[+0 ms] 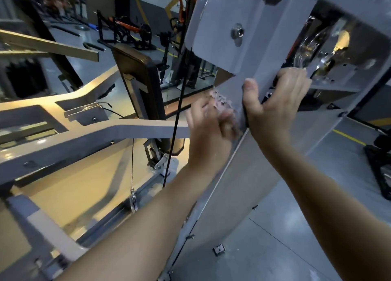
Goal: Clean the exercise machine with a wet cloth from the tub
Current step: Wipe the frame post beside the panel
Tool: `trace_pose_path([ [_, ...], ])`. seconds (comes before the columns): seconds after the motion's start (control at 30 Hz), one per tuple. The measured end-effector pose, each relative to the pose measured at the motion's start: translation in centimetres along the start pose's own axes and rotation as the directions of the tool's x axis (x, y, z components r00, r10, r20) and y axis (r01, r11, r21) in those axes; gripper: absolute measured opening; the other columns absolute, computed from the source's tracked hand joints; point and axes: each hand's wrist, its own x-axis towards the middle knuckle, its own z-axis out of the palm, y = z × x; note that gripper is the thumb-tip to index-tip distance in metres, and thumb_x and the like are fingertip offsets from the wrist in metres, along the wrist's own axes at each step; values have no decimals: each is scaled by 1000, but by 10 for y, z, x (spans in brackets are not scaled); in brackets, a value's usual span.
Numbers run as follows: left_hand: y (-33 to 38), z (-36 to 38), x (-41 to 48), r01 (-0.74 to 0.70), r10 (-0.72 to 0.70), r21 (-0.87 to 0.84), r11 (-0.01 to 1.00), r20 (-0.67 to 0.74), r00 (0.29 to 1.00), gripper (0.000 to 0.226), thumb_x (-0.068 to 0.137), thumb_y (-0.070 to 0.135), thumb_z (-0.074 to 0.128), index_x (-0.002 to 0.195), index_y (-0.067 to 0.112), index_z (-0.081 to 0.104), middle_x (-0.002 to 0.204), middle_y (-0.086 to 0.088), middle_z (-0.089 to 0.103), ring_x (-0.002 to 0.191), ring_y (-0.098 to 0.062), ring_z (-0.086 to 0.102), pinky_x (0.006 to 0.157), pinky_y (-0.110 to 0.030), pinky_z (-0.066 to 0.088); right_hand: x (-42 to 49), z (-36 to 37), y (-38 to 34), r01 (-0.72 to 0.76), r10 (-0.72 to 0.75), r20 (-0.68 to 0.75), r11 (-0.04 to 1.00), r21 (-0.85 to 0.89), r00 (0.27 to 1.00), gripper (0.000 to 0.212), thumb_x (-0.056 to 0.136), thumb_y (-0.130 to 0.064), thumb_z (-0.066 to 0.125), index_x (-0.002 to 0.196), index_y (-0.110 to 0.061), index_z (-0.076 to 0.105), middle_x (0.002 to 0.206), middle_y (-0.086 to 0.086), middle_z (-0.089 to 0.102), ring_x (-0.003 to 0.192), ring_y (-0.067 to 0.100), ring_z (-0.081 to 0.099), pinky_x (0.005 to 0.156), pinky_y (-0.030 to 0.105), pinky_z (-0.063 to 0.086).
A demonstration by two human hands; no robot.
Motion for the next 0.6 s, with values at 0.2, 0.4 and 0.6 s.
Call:
trace_pose_path([
  [0.2, 20, 8, 28, 74, -65, 79, 994, -113, 991, 37, 101, 9, 41, 134, 5, 55, 145, -15, 41, 133, -31, 40, 114, -43, 39, 1, 0, 2, 59, -59, 2, 998, 4, 998, 62, 101, -57, 45, 88, 3, 50, 89, 20, 47, 88, 25, 36, 85, 39, 32],
  [0.4, 13, 2, -3, -4, 1, 158, 987, 22, 1000, 56, 96, 37, 35, 144, 10, 44, 144, -7, 36, 131, -23, 35, 113, -41, 39, -2, -2, -3, 0, 4, 52, 997, -72, 999, 66, 102, -60, 40, 93, 4, 53, 94, 21, 49, 90, 29, 41, 88, 39, 34],
  [0.6, 34, 0, 8, -76, 67, 163, 984, 62, 996, 50, 103, 17, 34, 152, 11, 38, 153, -6, 30, 140, -22, 25, 119, -44, 32, -5, -26, 0, 24, -13, 166, 998, -65, 986, 51, 97, -48, 59, 106, 3, 59, 101, 14, 53, 98, 22, 44, 88, 24, 36],
])
